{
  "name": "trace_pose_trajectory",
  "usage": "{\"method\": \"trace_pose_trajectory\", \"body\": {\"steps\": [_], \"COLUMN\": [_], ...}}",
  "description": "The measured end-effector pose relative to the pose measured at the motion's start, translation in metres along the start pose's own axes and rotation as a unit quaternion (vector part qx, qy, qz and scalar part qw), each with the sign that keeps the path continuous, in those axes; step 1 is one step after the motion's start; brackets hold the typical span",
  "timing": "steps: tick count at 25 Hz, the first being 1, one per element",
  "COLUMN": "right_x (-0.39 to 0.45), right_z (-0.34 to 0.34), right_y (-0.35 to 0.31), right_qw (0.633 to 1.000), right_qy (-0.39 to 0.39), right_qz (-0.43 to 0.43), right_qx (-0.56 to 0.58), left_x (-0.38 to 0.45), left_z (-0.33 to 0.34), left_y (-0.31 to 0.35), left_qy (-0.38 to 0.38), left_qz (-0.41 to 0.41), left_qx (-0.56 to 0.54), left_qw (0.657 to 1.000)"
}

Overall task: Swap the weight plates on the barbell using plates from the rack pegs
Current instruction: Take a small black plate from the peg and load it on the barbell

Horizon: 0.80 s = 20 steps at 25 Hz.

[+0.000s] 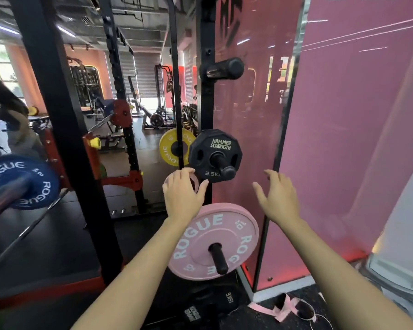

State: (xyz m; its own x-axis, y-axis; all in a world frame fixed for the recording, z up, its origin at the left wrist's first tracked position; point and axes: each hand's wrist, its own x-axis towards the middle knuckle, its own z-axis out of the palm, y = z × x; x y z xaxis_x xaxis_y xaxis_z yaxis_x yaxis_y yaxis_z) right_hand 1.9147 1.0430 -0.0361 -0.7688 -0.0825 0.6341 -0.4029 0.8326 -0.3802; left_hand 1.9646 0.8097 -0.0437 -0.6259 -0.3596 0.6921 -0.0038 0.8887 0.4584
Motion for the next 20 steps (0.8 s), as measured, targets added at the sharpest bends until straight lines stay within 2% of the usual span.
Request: {"method": "trace_pose_trajectory", "body": {"steps": [10, 15, 20], "right_x": [0.130, 0.168, 0.181], "right_z": [0.098, 0.134, 0.148], "right_y": [0.037, 0.037, 0.034], "right_qw": [0.995, 0.990, 0.992], "right_qy": [-0.046, -0.077, -0.032], "right_qz": [-0.075, -0.109, -0.114], "right_qx": [0.045, 0.055, 0.042], "left_x": [0.080, 0.112, 0.120], "left_z": [0.077, 0.102, 0.114], "left_y": [-0.013, -0.016, -0.017], "left_qy": [0.032, 0.033, 0.053], "left_qz": [-0.059, -0.076, -0.081], "left_qx": [0.094, 0.165, 0.194], "left_qw": [0.993, 0.983, 0.976]}}
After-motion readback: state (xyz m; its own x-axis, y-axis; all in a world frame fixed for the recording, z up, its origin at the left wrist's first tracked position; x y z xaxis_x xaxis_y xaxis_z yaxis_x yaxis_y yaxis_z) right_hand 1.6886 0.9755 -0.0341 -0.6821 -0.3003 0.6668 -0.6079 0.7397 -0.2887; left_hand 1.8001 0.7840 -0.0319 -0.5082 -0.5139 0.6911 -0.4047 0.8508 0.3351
